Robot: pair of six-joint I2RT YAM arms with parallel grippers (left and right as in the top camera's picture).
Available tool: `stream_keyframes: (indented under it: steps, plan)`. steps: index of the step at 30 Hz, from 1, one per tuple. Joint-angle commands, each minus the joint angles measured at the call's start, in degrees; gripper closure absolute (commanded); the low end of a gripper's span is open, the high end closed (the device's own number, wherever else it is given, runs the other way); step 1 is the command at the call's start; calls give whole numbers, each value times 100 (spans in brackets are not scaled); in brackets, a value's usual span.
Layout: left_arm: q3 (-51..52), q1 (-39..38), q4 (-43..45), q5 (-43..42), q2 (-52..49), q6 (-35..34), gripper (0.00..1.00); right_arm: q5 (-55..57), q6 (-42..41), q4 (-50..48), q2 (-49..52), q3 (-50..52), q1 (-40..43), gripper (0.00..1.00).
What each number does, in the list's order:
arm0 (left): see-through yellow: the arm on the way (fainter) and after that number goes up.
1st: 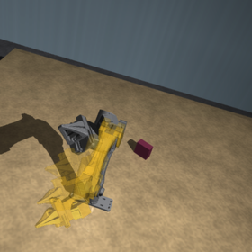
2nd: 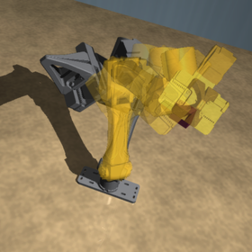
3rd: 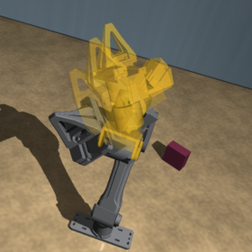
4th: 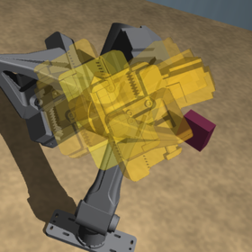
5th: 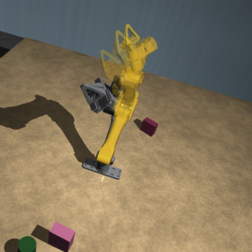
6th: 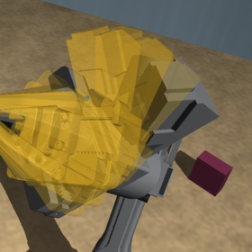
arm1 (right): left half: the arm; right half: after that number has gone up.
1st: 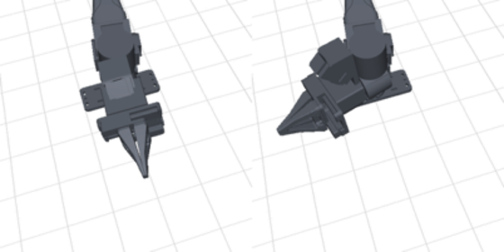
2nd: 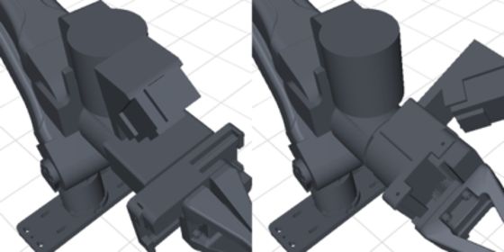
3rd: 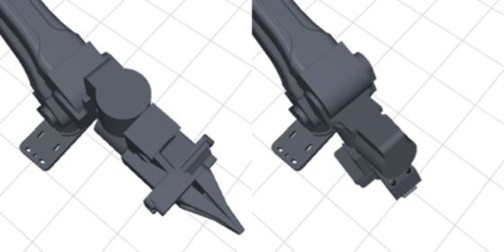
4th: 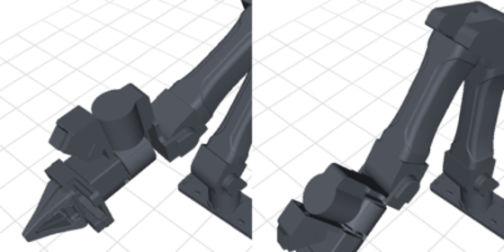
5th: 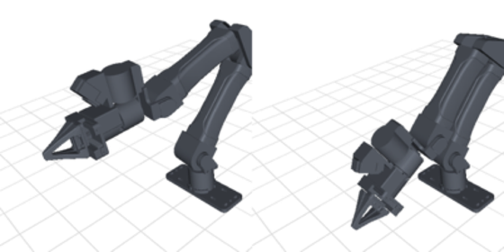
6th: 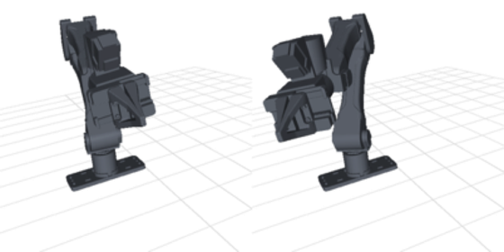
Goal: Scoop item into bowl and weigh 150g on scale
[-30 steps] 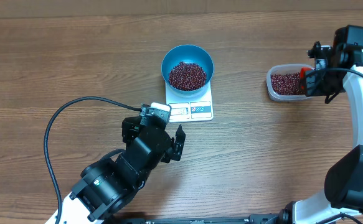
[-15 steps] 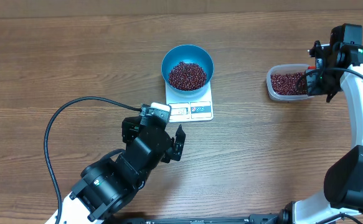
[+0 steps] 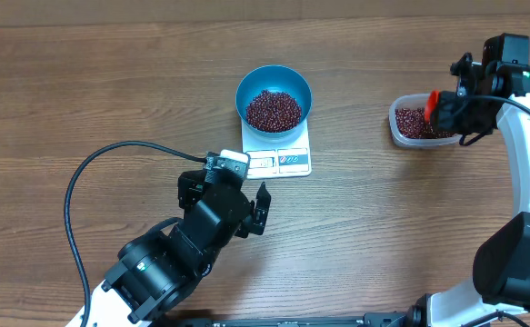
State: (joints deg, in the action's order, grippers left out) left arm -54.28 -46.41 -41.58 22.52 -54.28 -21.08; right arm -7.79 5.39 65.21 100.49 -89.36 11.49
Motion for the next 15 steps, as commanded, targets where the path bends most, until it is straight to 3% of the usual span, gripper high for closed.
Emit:
stream_keyframes:
  steps: [1,7,10,15]
  plan:
    - [46,31,24,-13,-9,-81,0,-599,-811,-120,-197,26,-17,96]
    - [46,31,26,-11,-9,-81,0,-603,-1165,-234,-195,26,-17,95]
    - [46,31,28,-11,-9,-81,0,-601,-1163,-214,-192,28,-17,81]
    - [46,31,26,-11,-9,-81,1,-601,-1161,-219,-142,28,-17,80]
